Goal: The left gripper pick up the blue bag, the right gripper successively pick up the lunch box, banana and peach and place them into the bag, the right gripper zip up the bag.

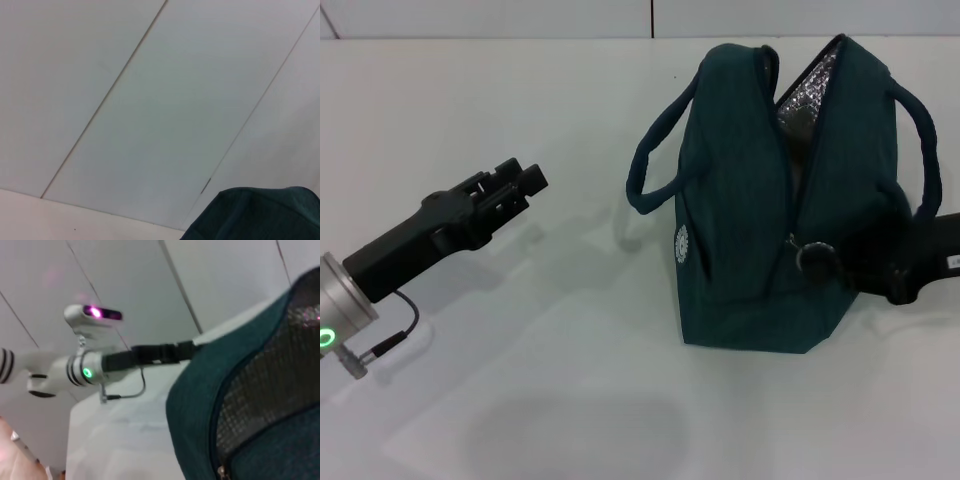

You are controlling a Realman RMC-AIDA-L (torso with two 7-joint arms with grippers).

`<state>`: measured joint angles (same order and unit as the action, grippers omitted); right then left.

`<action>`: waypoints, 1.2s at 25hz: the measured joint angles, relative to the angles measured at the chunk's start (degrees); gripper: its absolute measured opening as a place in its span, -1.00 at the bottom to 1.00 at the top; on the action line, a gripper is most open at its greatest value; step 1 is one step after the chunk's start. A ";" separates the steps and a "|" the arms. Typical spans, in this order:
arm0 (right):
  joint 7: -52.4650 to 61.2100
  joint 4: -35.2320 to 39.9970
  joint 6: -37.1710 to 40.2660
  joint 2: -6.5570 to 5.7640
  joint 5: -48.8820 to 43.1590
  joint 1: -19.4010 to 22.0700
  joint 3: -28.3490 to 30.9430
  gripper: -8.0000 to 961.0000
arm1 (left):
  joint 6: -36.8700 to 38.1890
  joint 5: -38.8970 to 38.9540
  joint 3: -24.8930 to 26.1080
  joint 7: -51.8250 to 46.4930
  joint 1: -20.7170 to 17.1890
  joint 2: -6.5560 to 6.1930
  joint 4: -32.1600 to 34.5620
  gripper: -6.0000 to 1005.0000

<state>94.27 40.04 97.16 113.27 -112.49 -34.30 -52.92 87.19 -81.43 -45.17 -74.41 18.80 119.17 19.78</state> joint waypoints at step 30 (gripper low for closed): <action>0.51 9.74 3.88 0.79 8.31 0.30 0.78 -0.97 | 2.25 -0.75 -0.57 6.81 -1.00 0.26 -1.52 0.01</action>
<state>94.78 49.78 101.05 114.06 -104.19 -34.00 -52.14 89.45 -82.19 -45.74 -67.60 17.80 119.43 18.25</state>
